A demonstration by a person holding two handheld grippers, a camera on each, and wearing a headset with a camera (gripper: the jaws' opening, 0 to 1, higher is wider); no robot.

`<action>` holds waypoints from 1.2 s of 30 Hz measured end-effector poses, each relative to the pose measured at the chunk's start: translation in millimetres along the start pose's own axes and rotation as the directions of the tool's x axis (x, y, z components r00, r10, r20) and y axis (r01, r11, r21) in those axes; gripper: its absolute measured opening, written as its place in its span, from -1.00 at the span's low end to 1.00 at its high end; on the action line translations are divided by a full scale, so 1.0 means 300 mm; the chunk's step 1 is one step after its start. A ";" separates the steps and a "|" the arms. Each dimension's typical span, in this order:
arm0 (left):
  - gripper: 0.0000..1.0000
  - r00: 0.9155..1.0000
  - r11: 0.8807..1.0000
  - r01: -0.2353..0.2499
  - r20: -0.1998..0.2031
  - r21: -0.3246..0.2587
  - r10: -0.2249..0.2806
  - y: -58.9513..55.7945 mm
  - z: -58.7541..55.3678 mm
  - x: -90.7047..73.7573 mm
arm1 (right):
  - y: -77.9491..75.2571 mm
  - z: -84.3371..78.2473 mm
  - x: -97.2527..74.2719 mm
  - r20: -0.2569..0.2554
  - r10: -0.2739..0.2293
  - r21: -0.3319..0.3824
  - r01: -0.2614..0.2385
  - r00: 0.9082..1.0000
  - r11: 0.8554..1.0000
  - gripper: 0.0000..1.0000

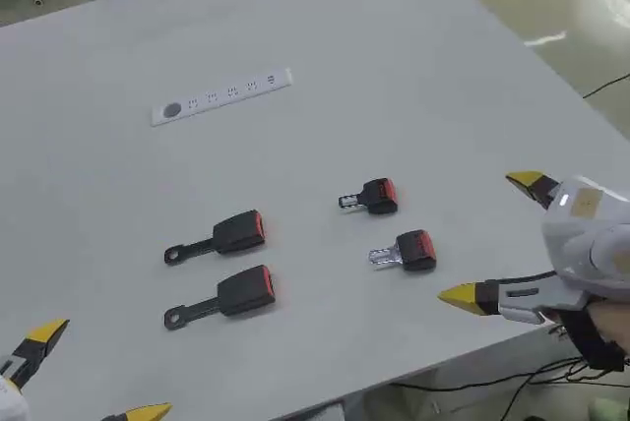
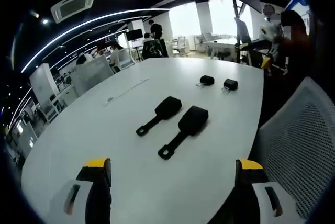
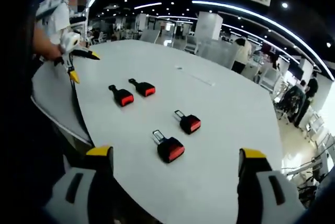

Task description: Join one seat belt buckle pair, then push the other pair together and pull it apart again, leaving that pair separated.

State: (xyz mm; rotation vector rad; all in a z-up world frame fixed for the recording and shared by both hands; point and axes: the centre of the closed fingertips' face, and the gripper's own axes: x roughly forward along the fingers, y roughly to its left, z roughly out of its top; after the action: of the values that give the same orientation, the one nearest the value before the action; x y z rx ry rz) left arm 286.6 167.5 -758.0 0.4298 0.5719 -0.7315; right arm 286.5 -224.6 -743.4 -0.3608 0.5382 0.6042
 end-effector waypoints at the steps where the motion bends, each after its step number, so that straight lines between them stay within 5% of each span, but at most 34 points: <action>1: 1.00 1.000 1.000 0.000 0.001 0.000 0.000 0.002 0.002 0.002 | -0.001 -0.002 -0.001 0.001 0.000 0.003 0.000 1.000 1.000 1.00; 36: 1.00 0.999 1.000 -0.022 0.032 -0.023 0.022 0.019 0.007 -0.003 | 0.048 0.015 0.005 -0.022 0.032 -0.040 -0.033 0.999 0.999 1.00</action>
State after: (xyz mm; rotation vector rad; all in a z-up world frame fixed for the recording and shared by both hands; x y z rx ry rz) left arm 290.9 170.6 -754.8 0.4023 0.5442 -0.7092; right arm 280.3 -210.8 -743.1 -0.3975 0.5541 0.6442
